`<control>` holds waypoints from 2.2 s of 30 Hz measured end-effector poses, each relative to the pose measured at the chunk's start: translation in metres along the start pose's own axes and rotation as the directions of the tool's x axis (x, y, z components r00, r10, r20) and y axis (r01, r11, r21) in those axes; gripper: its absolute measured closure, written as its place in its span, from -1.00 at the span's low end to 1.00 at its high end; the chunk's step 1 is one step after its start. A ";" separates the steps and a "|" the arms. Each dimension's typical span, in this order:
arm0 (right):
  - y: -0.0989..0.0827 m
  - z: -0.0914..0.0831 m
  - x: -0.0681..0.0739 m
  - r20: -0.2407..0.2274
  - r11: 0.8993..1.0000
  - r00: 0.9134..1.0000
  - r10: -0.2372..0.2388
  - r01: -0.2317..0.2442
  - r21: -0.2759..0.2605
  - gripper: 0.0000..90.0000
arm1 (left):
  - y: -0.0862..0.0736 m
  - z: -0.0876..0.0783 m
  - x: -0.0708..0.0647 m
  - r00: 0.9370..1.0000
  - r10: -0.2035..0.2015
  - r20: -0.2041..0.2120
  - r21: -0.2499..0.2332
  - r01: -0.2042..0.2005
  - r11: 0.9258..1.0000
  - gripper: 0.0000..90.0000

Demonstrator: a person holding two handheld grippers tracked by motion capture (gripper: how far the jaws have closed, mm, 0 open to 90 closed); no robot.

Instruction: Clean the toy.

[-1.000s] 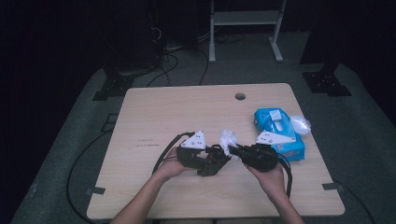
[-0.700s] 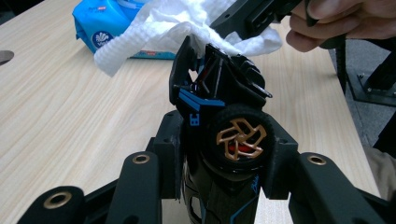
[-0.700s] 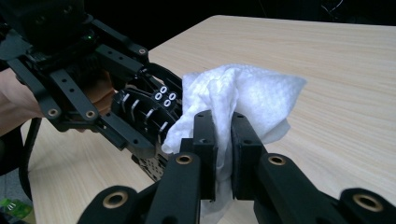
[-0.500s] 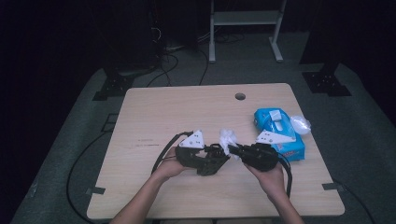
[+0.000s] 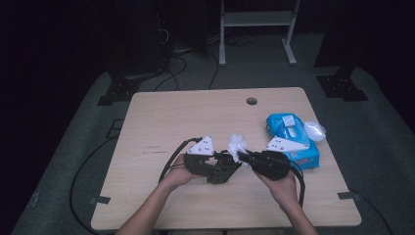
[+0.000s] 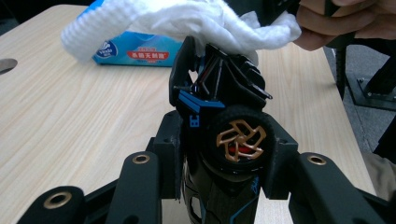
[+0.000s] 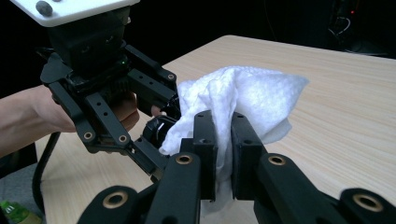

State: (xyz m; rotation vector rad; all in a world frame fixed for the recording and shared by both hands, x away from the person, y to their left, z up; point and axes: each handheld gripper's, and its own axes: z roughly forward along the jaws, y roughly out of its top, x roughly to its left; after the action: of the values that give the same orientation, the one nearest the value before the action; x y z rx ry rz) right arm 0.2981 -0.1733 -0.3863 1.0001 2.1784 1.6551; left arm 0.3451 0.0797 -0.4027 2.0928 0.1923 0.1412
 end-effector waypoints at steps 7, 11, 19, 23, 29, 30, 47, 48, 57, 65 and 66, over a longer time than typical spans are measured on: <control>-0.004 -0.002 -0.004 0.034 1.000 0.999 0.014 -0.015 0.023 0.83 | 0.000 0.000 0.000 1.000 0.003 -0.004 0.002 -0.003 1.000 0.30; 0.009 0.003 0.011 0.007 0.999 0.999 -0.048 0.048 0.006 0.83 | 0.002 -0.001 0.000 1.000 0.002 -0.007 -0.006 -0.002 1.000 0.30; 0.011 0.002 0.012 0.020 0.998 0.998 -0.059 0.058 0.021 0.83 | 0.003 -0.002 -0.002 1.000 0.013 -0.019 -0.002 -0.013 1.000 0.30; 0.018 0.010 0.025 -0.016 0.995 0.995 -0.097 0.097 0.017 0.83 | 0.006 0.003 -0.005 1.000 0.023 -0.008 0.008 -0.023 1.000 0.30; 0.019 0.005 0.014 0.025 0.996 0.996 -0.083 0.082 0.028 0.84 | 0.005 0.001 -0.004 1.000 0.022 -0.018 0.017 -0.022 1.000 0.30; 0.018 0.005 0.013 0.038 0.995 0.995 -0.090 0.089 0.035 0.84 | 0.004 0.001 -0.003 1.000 0.018 -0.017 0.015 -0.018 1.000 0.30; 0.022 0.013 0.022 0.043 0.992 0.993 -0.114 0.111 0.060 0.84 | 0.005 0.002 -0.004 0.999 0.027 -0.019 0.024 -0.026 0.999 0.30; 0.024 0.018 0.031 0.022 0.989 0.990 -0.136 0.134 0.058 0.84 | 0.006 0.003 -0.005 0.999 0.038 -0.022 0.031 -0.038 0.999 0.30; 0.022 0.013 0.019 0.038 0.994 0.995 -0.096 0.093 0.057 0.84 | 0.004 0.001 -0.004 0.999 0.028 -0.029 0.034 -0.027 0.999 0.30; 0.025 0.017 0.028 0.010 0.992 0.992 -0.122 0.122 0.039 0.84 | 0.005 -0.004 -0.003 1.000 0.022 -0.022 0.005 -0.022 1.000 0.30; 0.023 0.014 0.024 0.013 0.994 0.995 -0.104 0.103 0.024 0.84 | 0.005 -0.006 -0.003 1.000 0.015 -0.025 0.002 -0.015 1.000 0.30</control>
State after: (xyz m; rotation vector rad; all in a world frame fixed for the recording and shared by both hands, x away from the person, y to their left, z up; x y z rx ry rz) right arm 0.2969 -0.1447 -0.3645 0.8861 2.2048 1.5758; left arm 0.3418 0.0818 -0.3956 2.0957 0.1918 0.1764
